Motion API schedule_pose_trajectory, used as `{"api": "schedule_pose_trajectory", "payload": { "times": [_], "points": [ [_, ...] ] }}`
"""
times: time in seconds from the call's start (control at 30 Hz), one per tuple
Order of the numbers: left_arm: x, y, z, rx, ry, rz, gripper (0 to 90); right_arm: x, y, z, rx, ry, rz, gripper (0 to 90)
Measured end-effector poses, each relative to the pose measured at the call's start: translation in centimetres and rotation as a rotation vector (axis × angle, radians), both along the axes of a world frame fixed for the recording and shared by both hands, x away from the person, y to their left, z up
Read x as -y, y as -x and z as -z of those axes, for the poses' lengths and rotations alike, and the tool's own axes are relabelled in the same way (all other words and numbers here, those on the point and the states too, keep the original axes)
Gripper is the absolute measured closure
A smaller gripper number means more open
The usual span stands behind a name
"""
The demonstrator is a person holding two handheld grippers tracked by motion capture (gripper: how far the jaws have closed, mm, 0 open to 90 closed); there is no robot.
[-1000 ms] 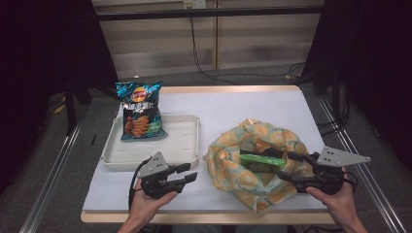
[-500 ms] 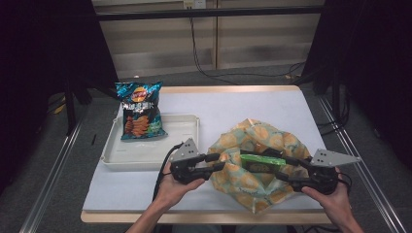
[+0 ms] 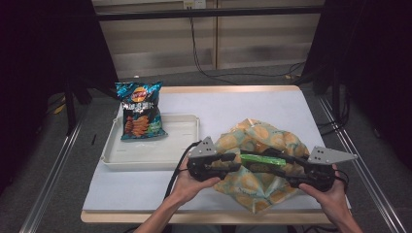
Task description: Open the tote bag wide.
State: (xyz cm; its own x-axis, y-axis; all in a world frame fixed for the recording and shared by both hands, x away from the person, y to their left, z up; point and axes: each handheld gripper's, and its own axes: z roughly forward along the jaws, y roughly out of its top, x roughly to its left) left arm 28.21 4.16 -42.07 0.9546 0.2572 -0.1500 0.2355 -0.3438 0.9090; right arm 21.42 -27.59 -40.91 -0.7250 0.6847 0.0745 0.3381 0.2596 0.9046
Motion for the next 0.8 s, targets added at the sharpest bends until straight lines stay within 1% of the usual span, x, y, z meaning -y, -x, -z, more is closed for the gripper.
{"api": "schedule_pose_trajectory", "payload": {
  "times": [0.03, 0.07, 0.1, 0.2, 0.27, 0.3, 0.33, 0.37, 0.47, 0.53, 0.6, 0.63, 0.67, 0.7, 0.73, 0.8],
  "points": [
    [0.2, 0.0, 0.2, 0.004, -0.011, 0.005, 58.9, -0.1, -0.1, -0.1, 0.003, -0.004, -0.005, 47.7],
    [0.2, 0.0, 0.4, 0.008, -0.033, 0.007, 58.3, -0.2, -0.1, -0.1, 0.003, -0.006, -0.008, 47.7],
    [0.4, 0.0, 0.7, -0.004, -0.032, 0.005, 57.4, -0.2, -0.2, -0.1, 0.003, -0.006, -0.008, 47.7],
    [0.4, -0.2, 1.4, -0.004, -0.072, 0.002, 56.7, -0.3, -0.4, -0.1, 0.0, -0.008, -0.014, 47.6],
    [0.4, -0.4, 1.8, -0.014, -0.08, -0.004, 55.7, -0.4, -0.6, 0.0, -0.013, -0.004, -0.012, 46.8],
    [0.3, -0.5, 2.0, -0.014, -0.099, -0.013, 54.7, -0.6, -0.8, 0.1, -0.019, 0.001, -0.021, 46.8],
    [0.2, -0.7, 2.2, -0.019, -0.093, -0.014, 54.0, -0.7, -1.1, 0.2, -0.021, 0.012, -0.03, 46.8],
    [0.1, -0.7, 2.2, -0.019, -0.104, -0.018, 53.9, -0.9, -1.2, 0.3, -0.026, 0.015, -0.03, 47.1],
    [0.1, -0.8, 2.5, -0.024, -0.1, -0.019, 53.2, -1.2, -1.6, 0.5, -0.024, 0.0, -0.038, 54.9],
    [-0.1, -0.8, 2.2, -0.019, -0.097, -0.02, 53.0, -1.3, -1.7, 0.6, -0.02, -0.006, -0.041, 61.2],
    [-0.3, -0.7, 1.8, -0.014, -0.074, -0.019, 52.4, -1.1, -1.6, 0.4, -0.01, -0.012, -0.04, 69.4],
    [-0.3, -0.7, 1.6, -0.01, -0.07, -0.015, 52.4, -1.0, -1.6, 0.4, -0.01, -0.023, -0.045, 71.4],
    [-0.4, -0.6, 1.3, -0.002, -0.057, -0.02, 52.3, -1.0, -1.6, 0.3, -0.01, -0.032, -0.05, 71.8],
    [-0.4, -0.6, 0.8, -0.003, -0.037, -0.018, 52.3, -0.9, -1.6, 0.2, -0.008, -0.029, -0.044, 72.1],
    [-0.5, -0.6, 0.5, 0.004, -0.042, -0.018, 52.8, -0.8, -1.6, 0.1, -0.004, -0.031, -0.048, 72.3],
    [-0.5, -0.5, 0.2, 0.003, -0.022, -0.011, 54.0, -0.8, -1.5, 0.0, 0.001, -0.038, -0.045, 72.5]
  ]
}}
